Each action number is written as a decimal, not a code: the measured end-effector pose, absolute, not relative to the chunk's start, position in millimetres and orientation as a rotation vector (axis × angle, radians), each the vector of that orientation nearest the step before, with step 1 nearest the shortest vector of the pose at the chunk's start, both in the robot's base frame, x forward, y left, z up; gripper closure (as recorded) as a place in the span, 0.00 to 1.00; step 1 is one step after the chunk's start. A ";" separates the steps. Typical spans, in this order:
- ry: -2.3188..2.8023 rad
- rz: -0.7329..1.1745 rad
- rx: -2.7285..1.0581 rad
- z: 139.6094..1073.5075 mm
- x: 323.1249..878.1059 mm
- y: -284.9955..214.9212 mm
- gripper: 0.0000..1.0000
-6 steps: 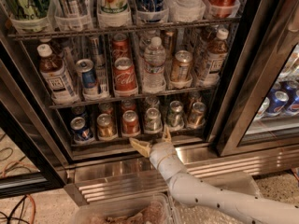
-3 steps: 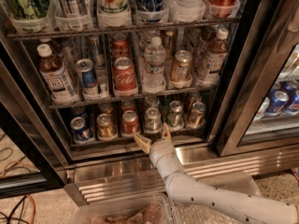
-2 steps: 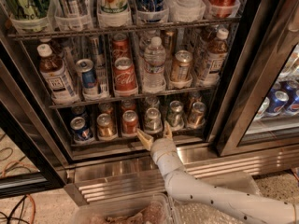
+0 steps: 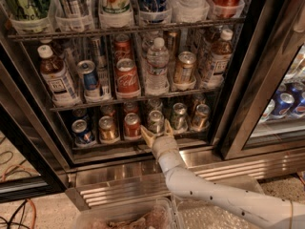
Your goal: Pick 7up can from bottom shelf of fridge
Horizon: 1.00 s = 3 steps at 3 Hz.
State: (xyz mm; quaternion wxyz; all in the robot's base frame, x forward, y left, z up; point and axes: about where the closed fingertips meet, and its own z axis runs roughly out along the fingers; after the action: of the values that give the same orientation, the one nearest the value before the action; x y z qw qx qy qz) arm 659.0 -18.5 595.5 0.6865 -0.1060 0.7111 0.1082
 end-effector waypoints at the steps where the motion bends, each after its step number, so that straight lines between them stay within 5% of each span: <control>1: 1.585 0.237 -0.245 599.2 667.6 -18.5 0.31; 3: 1.583 0.230 -0.251 601.1 674.1 -18.4 0.66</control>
Offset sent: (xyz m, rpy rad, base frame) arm 0.0207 -0.0016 0.0076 -0.0212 -0.0164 0.0000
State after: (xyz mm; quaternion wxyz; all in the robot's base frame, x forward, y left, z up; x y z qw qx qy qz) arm 674.1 -18.4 601.1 0.6899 -0.1123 0.7078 0.1027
